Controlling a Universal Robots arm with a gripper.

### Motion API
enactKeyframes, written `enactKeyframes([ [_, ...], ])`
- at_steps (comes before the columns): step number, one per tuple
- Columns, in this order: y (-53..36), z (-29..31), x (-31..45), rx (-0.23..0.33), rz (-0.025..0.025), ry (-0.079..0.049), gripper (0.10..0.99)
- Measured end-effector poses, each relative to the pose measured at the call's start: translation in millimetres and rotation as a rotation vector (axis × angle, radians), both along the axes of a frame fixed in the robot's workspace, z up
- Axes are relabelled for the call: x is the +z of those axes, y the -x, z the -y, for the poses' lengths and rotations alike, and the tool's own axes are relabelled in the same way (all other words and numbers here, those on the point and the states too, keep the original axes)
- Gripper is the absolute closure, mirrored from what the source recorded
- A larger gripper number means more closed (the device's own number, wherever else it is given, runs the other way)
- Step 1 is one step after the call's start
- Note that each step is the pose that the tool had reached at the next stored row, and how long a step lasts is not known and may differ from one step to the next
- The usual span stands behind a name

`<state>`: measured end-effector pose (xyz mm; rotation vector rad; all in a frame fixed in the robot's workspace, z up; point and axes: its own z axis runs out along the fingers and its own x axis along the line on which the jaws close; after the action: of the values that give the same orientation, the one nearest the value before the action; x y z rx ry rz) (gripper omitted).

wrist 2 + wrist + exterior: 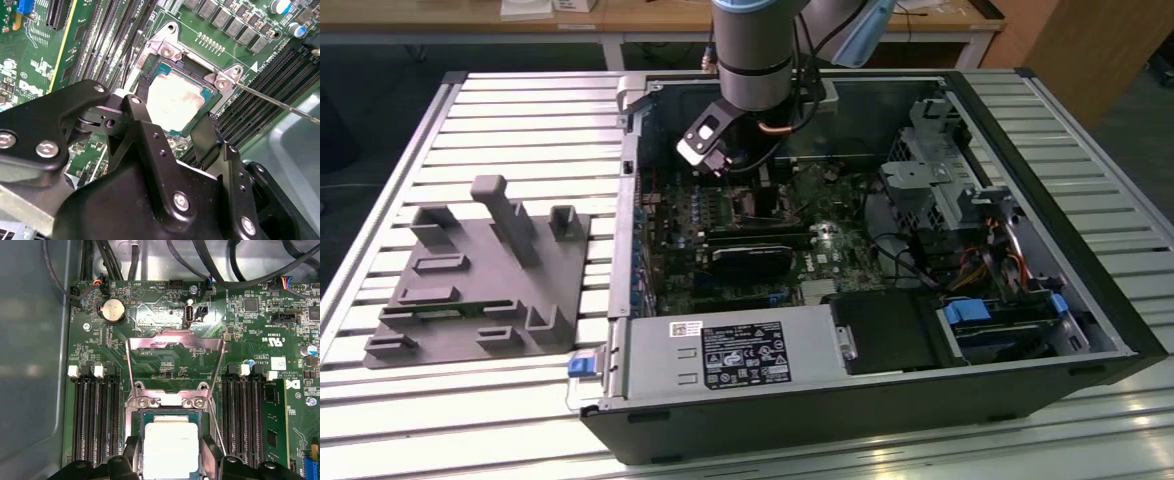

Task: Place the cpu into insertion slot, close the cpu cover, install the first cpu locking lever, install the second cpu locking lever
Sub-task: 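Place the cpu into insertion slot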

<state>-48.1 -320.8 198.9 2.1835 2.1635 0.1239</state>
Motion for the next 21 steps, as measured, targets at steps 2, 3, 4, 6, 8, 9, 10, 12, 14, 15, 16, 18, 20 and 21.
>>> enactKeyframes([
  [2,0.0,0.0,0.0,0.0,0.0,-0.001,0.475],
  [3,0.0,0.0,0.0,0.0,0.0,-0.001,0.49],
  [4,0.0,0.0,0.0,0.0,0.0,-0.001,0.557],
  [6,0.0,0.0,0.1,0.0,-0.0001,-0.002,0.62],
  [8,0.0,0.1,0.1,0.0,-0.0002,-0.002,0.675],
  [9,0.0,0.1,0.1,0.0,-0.0002,-0.003,0.729],
  [10,0.0,0.0,0.1,0.0,-0.0002,-0.003,0.788],
  [12,0.0,0.0,0.0,0.0,0.0,-0.004,0.847],
  [14,0.0,0.0,0.0,0.0,0.0,-0.005,0.906],
  [15,0.0,0.0,0.0,0.0,0.0,-0.005,0.965],
  [16,0.0,0.0,0.0,0.0,-0.0001,-0.005,0.98],
  [18,0.0,0.0,0.0,0.0,0.0,-0.006,0.98],
  [20,0.0,0.0,0.0,0.0,0.0,-0.007,0.98],
  [21,0.0,0.0,0.3,0.0,0.0001,-0.007,0.98],
])
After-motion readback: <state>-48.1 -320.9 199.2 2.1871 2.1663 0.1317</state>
